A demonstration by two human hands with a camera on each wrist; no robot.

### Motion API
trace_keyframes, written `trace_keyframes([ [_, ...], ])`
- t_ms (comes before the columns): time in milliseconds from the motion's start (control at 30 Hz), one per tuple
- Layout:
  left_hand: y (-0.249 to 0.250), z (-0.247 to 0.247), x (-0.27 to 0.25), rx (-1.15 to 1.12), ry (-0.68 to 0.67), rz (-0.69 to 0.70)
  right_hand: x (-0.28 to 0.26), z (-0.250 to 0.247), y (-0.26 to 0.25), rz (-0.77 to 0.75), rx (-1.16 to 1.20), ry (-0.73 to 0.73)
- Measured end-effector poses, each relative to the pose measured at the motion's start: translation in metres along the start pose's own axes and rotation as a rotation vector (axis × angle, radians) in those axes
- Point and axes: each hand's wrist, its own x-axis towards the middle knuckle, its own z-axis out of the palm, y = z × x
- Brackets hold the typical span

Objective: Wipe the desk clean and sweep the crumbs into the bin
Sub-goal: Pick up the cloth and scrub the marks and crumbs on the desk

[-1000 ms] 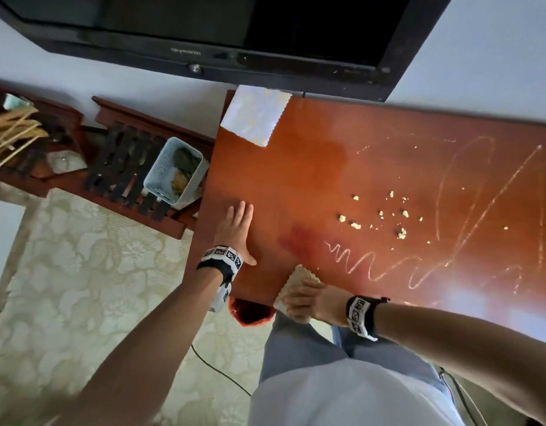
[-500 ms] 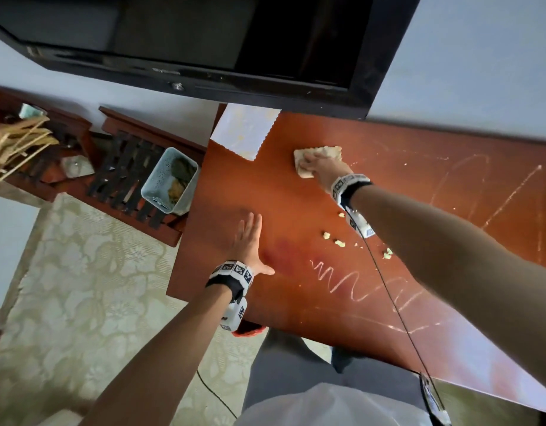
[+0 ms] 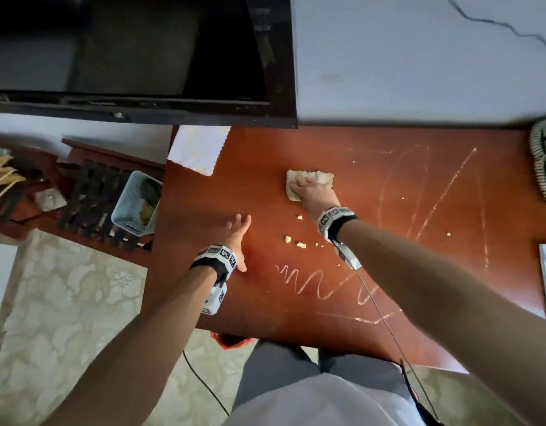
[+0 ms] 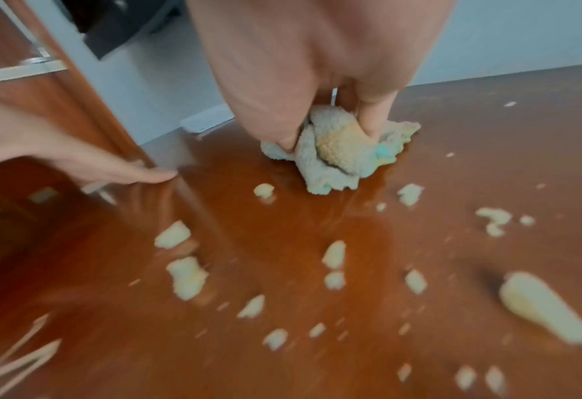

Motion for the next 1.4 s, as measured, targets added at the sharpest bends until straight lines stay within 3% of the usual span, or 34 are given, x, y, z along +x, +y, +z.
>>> trace_keyframes([
  [200,0.003,0.002,0.001,0.237,0.071,0.009,-0.051,0.038,-0.063,-0.167,-0.068,-0.007],
  [400,-0.007,0.005,0.002,0.258,0.103,0.047,-0.078,0.048,-0.093,-0.164,0.058,-0.049],
  [600,-0.013,-0.010,-0.005,0.305,0.100,0.105,-0.094,0.008,-0.061,0.242,0.922,0.075],
  [767,0.005,-0.008,-0.016,0.176,0.170,0.163,-0.136,-0.002,-0.002,0.488,1.549,0.224],
  [867,0.039,-0.003,-0.023,0.202,0.236,0.249,-0.178,-0.001,0.049,0.593,1.740,0.258],
  [1000,0.091,-0.002,-0.025,0.149,0.226,0.317,-0.243,0.002,0.131,0.717,1.625,0.427],
  [1200,0.166,-0.003,-0.022,0.189,0.283,0.263,-0.331,0.012,0.256,0.948,1.045,0.682],
  [1267,0.178,0.000,-0.018,0.200,0.294,0.221,-0.337,0.025,0.281,1.004,0.992,0.664],
  [1400,0.184,0.006,-0.006,0.221,0.325,0.124,-0.319,0.062,0.303,1.027,0.902,0.454],
])
